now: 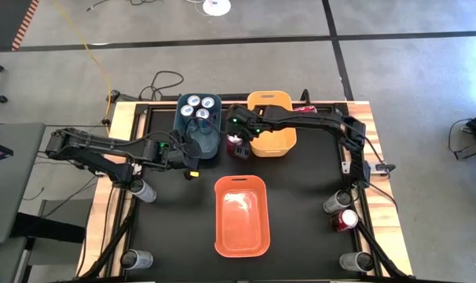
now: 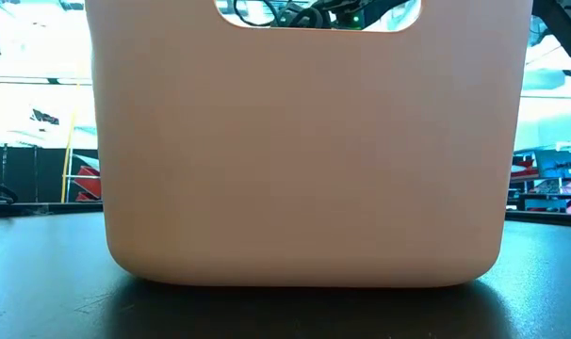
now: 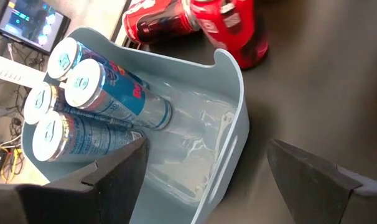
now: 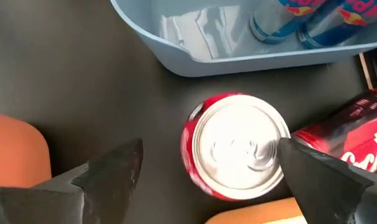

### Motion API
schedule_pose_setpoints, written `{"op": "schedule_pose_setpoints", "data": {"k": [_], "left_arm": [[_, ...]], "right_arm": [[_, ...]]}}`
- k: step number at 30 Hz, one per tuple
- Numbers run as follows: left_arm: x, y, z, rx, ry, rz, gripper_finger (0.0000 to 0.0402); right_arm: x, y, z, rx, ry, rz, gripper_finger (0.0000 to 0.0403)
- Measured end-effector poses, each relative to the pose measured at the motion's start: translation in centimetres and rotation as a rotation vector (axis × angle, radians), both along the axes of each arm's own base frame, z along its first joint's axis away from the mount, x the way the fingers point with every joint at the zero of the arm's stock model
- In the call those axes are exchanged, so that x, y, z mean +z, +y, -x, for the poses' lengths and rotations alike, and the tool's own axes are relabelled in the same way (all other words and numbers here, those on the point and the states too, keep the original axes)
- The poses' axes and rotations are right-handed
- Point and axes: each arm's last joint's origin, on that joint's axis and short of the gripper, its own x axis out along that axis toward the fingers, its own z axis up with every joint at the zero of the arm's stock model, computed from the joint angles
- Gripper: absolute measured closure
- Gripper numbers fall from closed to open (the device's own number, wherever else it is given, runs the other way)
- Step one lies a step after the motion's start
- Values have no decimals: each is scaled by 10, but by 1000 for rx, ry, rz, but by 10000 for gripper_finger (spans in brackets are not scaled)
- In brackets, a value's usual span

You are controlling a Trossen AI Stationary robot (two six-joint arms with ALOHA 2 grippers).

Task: Sort soda cans
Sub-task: Put the bottom left red soda can into the yellow bin

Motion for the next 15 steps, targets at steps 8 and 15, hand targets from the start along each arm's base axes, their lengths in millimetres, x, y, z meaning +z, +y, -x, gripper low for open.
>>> {"op": "schedule_pose_setpoints", "data": {"k": [8, 15], "left_arm": [[0, 0, 0, 0, -3, 0, 77], [0, 0, 0, 0, -5, 0, 77]], "right_arm": [[4, 0, 4, -11, 18, -6, 5], [19, 1, 1, -1, -24, 8, 4]]}}
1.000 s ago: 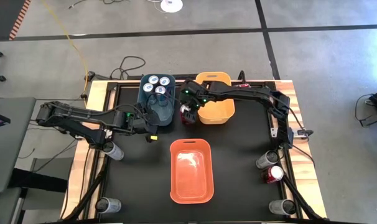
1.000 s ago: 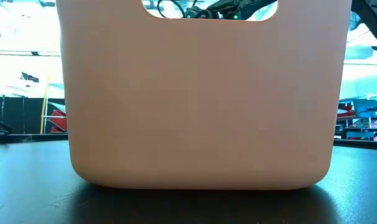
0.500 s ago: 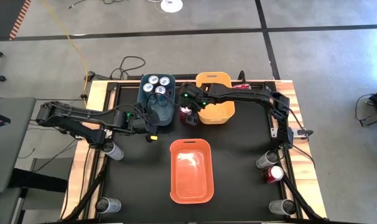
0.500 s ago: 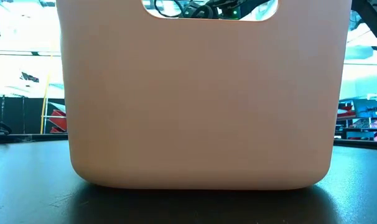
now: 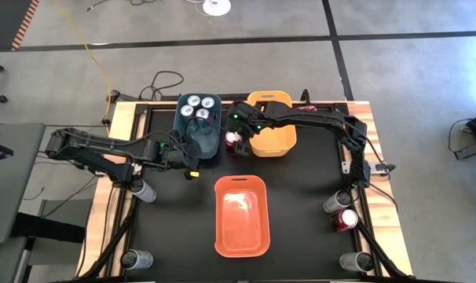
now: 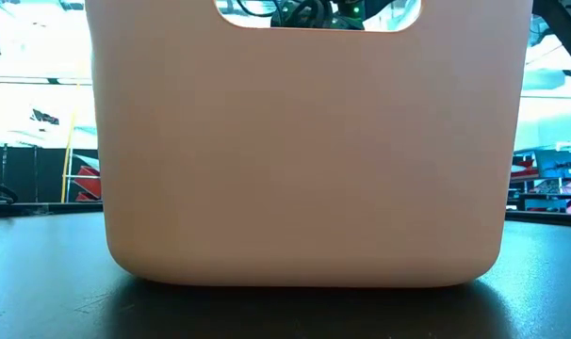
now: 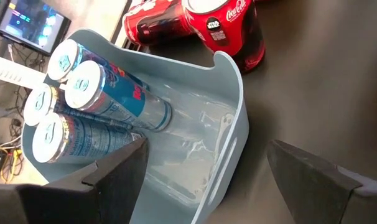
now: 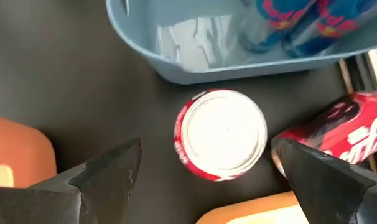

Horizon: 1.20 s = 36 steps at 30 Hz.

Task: Sort soda cans
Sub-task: Put the bottom left red soda can into the yellow bin

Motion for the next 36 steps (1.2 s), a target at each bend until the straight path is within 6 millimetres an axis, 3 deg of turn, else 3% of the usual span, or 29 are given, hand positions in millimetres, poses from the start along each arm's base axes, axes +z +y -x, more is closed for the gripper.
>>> {"op": "schedule_pose_setpoints", "data": {"k": [17, 29, 36], "left_arm": [[0, 0, 0, 1, 5, 0, 77], [0, 0, 0, 3, 1, 2, 77], [0, 0, 0, 4, -2, 2, 77]], "right_arm": [[-16, -19, -3, -31, -85, 36, 3], [-36, -14, -3, -37, -89, 24, 3], [-48, -16, 0, -61, -91, 11, 28]]}}
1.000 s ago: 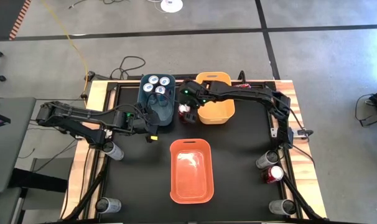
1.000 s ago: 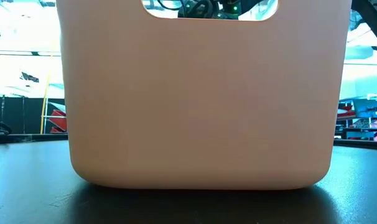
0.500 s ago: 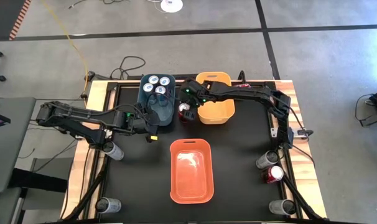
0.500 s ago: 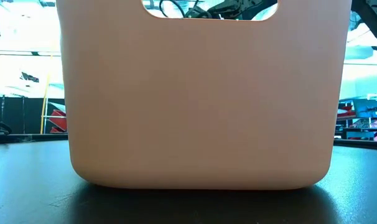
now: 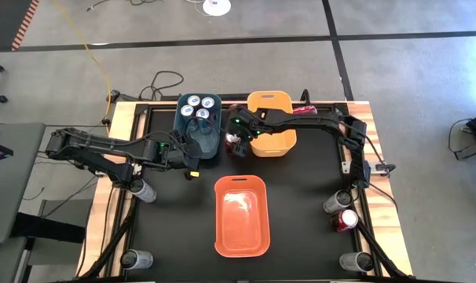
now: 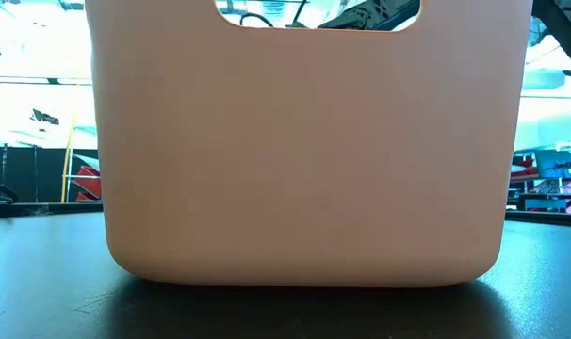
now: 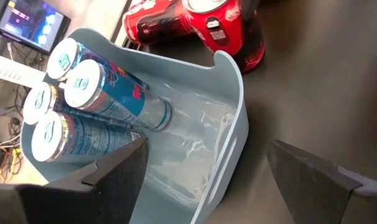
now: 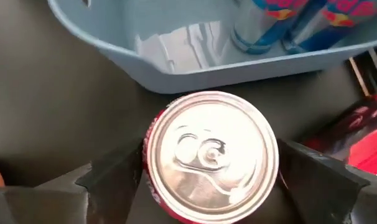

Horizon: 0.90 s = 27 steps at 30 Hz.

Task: Sort soda cans
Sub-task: Put the bottom left red soda can into the yellow bin

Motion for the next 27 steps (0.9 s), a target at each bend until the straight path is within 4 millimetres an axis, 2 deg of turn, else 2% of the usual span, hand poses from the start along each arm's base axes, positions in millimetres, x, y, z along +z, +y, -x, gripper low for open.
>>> {"op": "schedule_pose_setpoints", "data": {"k": [4, 11, 18, 21, 27], "left_arm": [[0, 0, 0, 1, -1, 1, 77], [0, 0, 0, 1, -1, 1, 77], [0, 0, 0, 1, 0, 1, 77], [0, 0, 0, 0, 1, 0, 77], [0, 0, 0, -4, 5, -3, 77]], "right_arm": [[1, -1, -1, -10, -13, -4, 60], [3, 0, -1, -6, -15, 1, 150], [9, 5, -2, 13, -5, 7, 157], [21, 10, -2, 32, -9, 44, 157], [66, 11, 15, 12, -46, 101, 157]]}}
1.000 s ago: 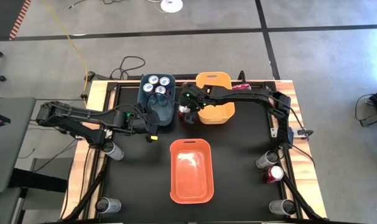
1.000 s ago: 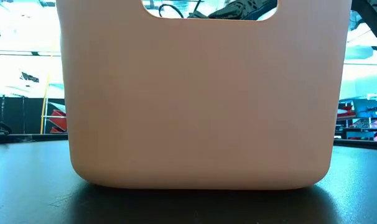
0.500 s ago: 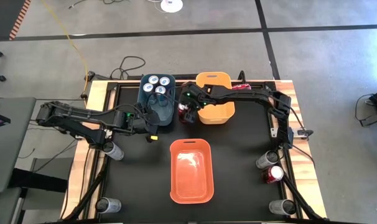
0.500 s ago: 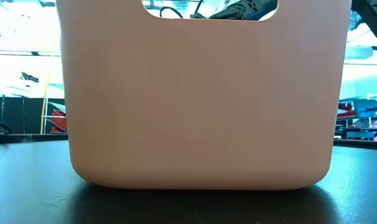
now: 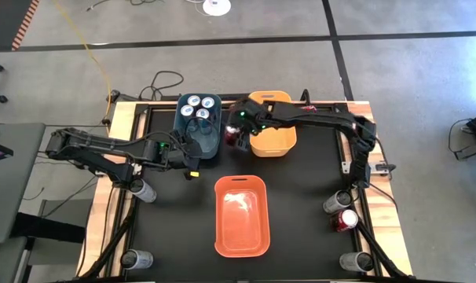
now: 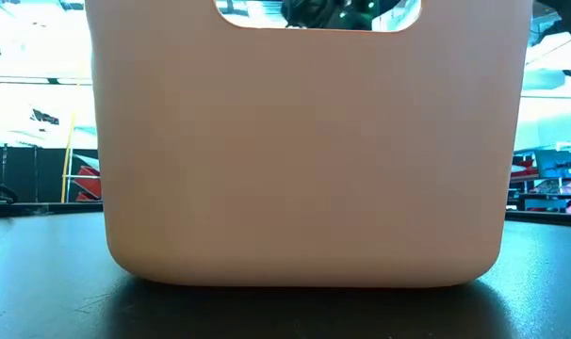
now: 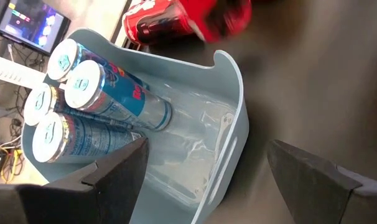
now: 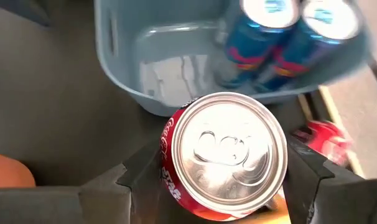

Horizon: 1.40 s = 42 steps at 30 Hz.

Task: Sort soda cans
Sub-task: Put the bottom left red soda can into the yellow bin

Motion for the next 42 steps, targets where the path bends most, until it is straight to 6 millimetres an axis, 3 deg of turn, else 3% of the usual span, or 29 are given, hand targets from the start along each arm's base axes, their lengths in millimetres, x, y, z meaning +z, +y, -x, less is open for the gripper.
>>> {"op": "schedule_pose_setpoints", "data": {"k": [7, 12, 15, 18, 21, 25, 37, 42], "left_arm": [[0, 0, 0, -1, 1, 0, 77], [0, 0, 0, 0, 0, 0, 77], [0, 0, 0, 1, 0, 1, 77], [0, 0, 0, 5, 2, 3, 77], [0, 0, 1, 5, 3, 3, 77], [0, 0, 0, 1, 3, 0, 77], [2, 2, -3, -3, -23, -6, 77], [2, 2, -3, -1, -29, -6, 77]], "right_arm": [[53, -17, 54, -161, -7, 60, 157], [63, -49, 90, -339, 4, 58, 157], [51, -69, 103, -431, 13, 35, 157], [20, -83, 105, -471, 1, -1, 157], [-8, -88, 106, -486, -32, -20, 158], [-29, -90, 105, -490, -94, -8, 158], [-45, -96, 106, -487, -122, 23, 158], [-67, -103, 101, -498, -57, -2, 158]]}}
